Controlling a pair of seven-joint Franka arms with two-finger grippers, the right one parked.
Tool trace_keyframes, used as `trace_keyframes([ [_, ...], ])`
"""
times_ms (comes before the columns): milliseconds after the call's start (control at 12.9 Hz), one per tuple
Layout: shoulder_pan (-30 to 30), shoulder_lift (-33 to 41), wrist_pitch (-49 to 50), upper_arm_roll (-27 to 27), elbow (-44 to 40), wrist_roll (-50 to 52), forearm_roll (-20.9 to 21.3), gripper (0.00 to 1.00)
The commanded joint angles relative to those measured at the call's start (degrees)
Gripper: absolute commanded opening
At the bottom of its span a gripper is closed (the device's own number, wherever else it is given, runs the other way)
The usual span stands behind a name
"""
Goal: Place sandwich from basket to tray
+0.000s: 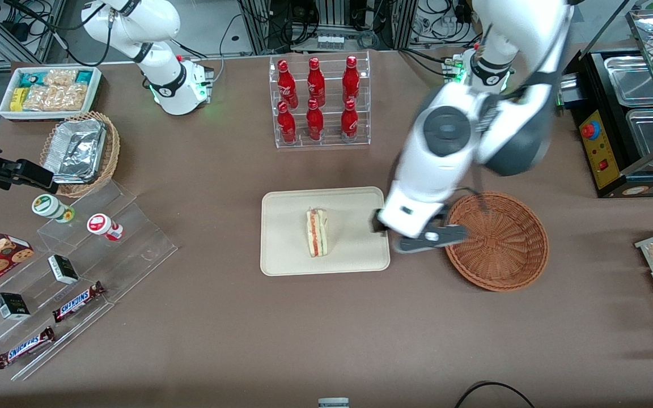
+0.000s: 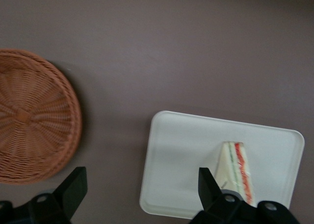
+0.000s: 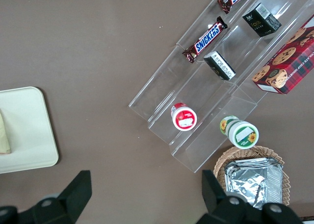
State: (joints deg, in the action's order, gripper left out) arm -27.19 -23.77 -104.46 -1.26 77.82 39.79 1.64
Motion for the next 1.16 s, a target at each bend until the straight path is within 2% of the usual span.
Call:
trace_keyframes([
  [0,6.2,6.8,3.3,-0.7,5.4,-8.0,-0.2,1.00],
  [233,11.8,12.1,6.3,-0.7,8.3,-16.1,-0.2,1.00],
  [543,19.1,21.0,7.3,-0.7,16.7,-29.4,-0.2,1.00],
  [931,25.6,25.6,14.2,-0.6,17.0,-38.8,-0.3,1.00],
  [1086,25.9,26.6,15.1,-0.2,17.1,-40.0,-0.6,1.00],
])
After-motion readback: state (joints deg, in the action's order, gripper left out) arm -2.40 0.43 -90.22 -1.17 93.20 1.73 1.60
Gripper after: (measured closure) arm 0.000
